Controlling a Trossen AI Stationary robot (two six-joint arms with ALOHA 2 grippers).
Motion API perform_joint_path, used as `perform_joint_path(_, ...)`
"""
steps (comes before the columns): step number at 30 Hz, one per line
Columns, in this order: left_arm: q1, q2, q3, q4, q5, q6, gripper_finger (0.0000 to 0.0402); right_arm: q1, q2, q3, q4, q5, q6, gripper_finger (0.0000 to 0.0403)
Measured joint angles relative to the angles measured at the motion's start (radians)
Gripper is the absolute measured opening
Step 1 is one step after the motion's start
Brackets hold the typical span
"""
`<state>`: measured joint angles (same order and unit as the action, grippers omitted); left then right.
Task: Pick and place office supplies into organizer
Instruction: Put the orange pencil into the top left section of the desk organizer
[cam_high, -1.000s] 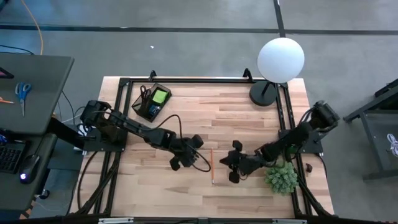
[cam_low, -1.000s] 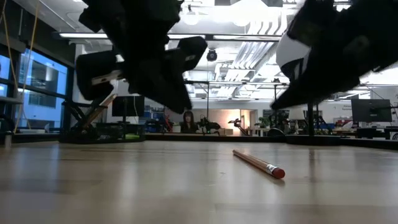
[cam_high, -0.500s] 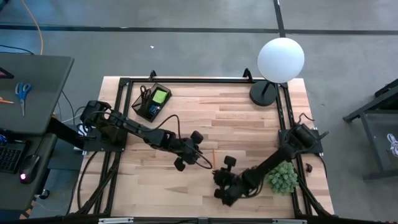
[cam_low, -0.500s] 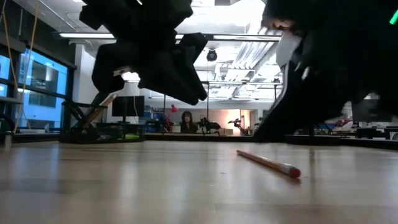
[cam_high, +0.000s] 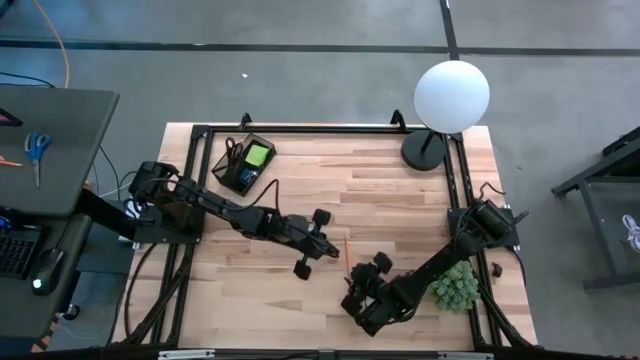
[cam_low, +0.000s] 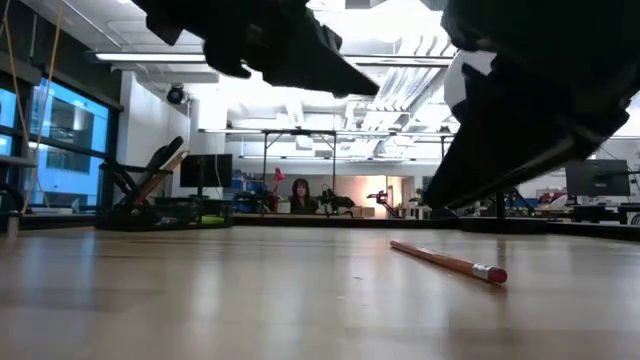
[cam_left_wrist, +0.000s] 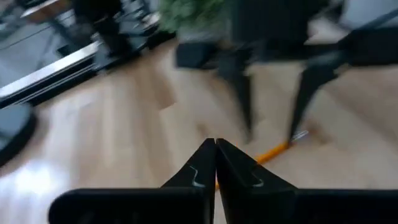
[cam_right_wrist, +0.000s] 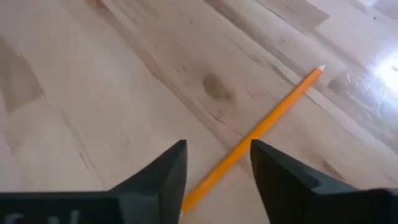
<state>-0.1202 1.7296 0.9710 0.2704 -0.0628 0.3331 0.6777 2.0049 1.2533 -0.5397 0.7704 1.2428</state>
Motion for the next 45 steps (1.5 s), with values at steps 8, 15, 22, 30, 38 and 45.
perform_joint_path(8, -0.044, 0.009, -0.078, 0.218, 0.171, -0.025, 0.0001, 0.021, 0.075, 0.001, 0.020, 0.007, 0.117, 0.0183)
perform_joint_path(15, -0.044, 0.007, -0.083, 0.276, 0.269, -0.030, 0.0001, 0.001, 0.102, 0.005, -0.034, 0.006, 0.068, 0.0145)
perform_joint_path(22, -0.051, 0.007, -0.083, 0.207, 0.268, -0.035, 0.0001, -0.015, 0.114, 0.006, -0.036, -0.017, -0.057, 0.0089)
perform_joint_path(30, -0.078, 0.007, -0.083, 0.159, 0.279, -0.022, 0.0002, -0.029, 0.114, 0.004, 0.054, -0.045, -0.290, 0.0021)
perform_joint_path(38, -0.076, 0.007, -0.083, 0.017, 0.268, -0.008, 0.0003, -0.066, 0.116, 0.003, 0.111, -0.074, -0.479, 0.0027)
perform_joint_path(45, -0.077, 0.008, -0.083, -0.090, 0.085, -0.057, 0.0003, -0.122, 0.116, 0.002, 0.173, -0.152, -0.692, 0.0015)
